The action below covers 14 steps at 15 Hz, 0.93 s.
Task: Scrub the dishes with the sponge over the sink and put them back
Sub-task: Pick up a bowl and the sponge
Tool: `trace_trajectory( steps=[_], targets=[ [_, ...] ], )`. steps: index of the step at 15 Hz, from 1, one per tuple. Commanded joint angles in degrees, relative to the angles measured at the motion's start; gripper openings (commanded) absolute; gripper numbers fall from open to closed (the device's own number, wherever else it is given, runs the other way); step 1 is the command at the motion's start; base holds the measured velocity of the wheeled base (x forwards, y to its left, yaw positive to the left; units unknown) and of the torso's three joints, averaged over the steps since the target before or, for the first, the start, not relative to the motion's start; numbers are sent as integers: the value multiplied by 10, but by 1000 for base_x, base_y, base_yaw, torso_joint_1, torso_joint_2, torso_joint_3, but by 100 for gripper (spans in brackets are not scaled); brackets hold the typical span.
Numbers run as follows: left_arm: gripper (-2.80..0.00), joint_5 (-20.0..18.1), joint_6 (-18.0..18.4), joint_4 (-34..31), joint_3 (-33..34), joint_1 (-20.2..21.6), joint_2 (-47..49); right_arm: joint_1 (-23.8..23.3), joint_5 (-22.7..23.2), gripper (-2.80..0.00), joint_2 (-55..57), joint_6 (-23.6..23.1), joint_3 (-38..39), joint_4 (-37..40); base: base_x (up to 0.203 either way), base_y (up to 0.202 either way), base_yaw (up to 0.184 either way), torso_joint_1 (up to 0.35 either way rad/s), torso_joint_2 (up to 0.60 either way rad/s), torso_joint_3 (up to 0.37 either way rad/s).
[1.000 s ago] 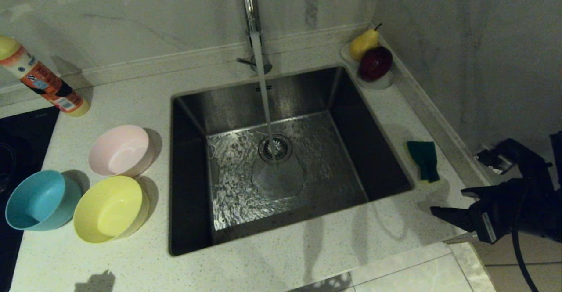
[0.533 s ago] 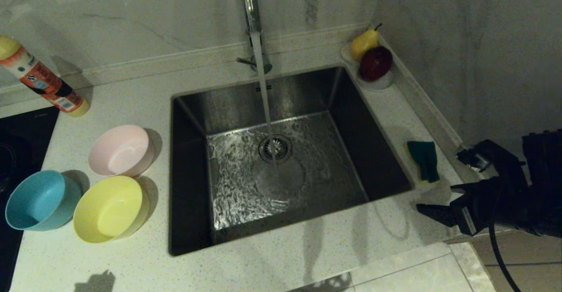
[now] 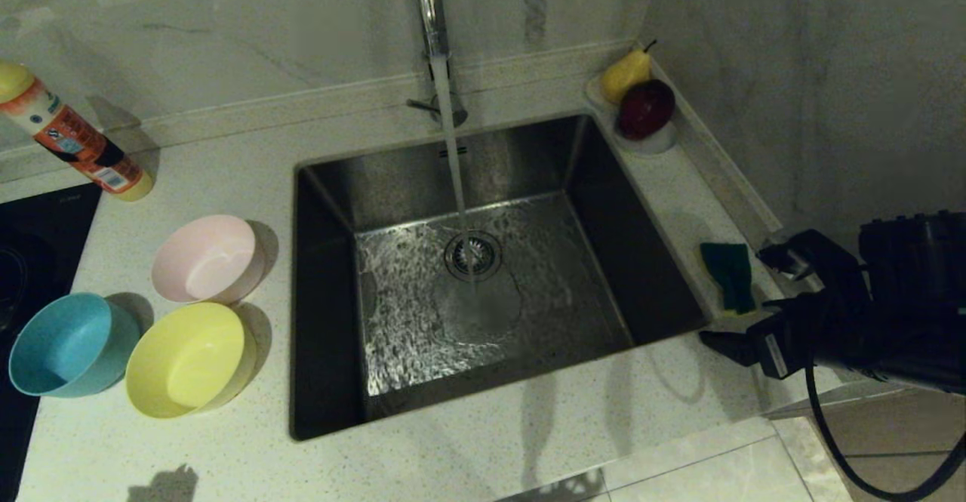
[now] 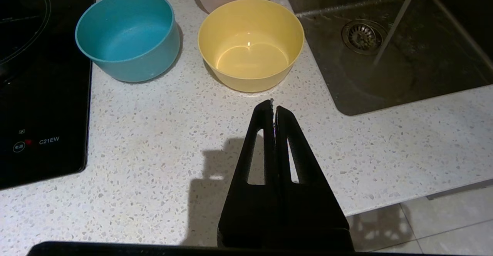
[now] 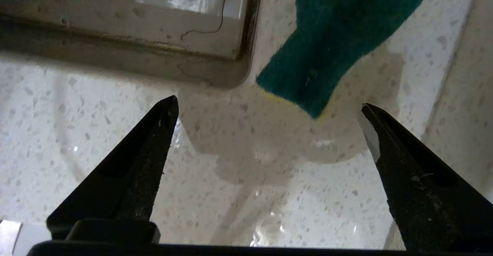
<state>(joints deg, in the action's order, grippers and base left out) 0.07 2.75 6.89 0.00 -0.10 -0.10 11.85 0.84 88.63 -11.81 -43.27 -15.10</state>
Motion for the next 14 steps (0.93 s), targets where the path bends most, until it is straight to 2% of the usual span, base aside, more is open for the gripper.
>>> trace_trajectory(
  steps=[1,14],
  targets=[
    [-280,0,1,1,23,0,0,0,-1,0,6,-1,-12,0,0,0,0,0,0,0],
    [-280,0,0,1,23,0,0,-9,-6,0,16,7,-37,-1,0,0,0,0,0,0]
  ],
)
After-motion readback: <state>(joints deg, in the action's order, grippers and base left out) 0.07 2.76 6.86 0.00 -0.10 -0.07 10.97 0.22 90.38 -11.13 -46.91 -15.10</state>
